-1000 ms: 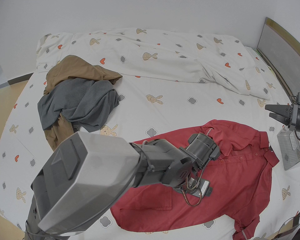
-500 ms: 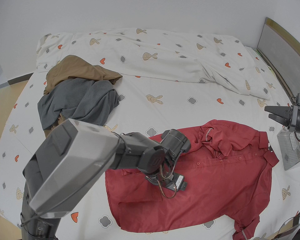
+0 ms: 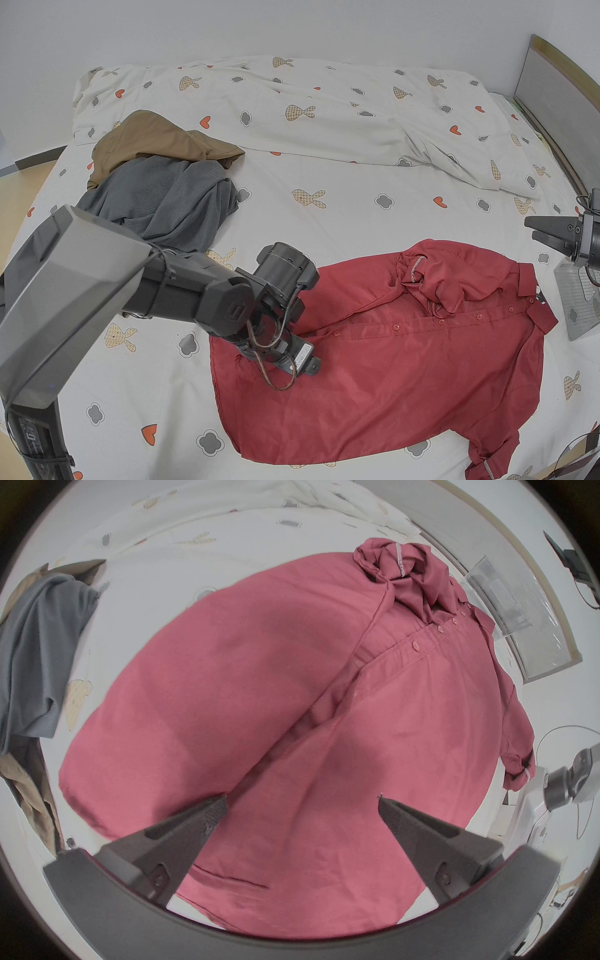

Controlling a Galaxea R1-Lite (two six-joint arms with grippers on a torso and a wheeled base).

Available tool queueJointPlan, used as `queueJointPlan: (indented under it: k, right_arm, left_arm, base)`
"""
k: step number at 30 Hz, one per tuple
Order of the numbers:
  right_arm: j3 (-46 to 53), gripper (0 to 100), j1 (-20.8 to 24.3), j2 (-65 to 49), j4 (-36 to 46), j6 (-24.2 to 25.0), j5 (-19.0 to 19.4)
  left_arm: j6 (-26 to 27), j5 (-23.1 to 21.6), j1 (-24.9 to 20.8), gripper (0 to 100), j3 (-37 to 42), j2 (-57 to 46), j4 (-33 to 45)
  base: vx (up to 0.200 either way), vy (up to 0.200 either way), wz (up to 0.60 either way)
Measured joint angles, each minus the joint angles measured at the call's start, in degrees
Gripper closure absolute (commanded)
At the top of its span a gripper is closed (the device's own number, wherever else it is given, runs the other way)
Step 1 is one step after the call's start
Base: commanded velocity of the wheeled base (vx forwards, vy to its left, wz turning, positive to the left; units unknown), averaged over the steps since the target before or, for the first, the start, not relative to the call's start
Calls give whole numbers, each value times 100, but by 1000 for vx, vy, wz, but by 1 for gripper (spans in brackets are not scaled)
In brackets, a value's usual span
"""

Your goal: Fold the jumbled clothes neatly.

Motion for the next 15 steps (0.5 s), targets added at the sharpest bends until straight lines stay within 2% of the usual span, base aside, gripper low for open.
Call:
queueJointPlan:
  k: [3,8,15]
  right_arm:
    - [11,0,28,-2,-1,0,0]
    - [27,0,74,-5,-1,-6,0]
    - [46,0,111,-5,-6,-13,0]
  left_arm:
    - [249,176,119,0,321,-171,-422]
    - [692,709,205,0,839,-418,-1229]
    - [1297,1506,108,0,1390,-639,-2348]
  base:
    - [0,0,0]
    - [0,0,0]
    - [0,0,0]
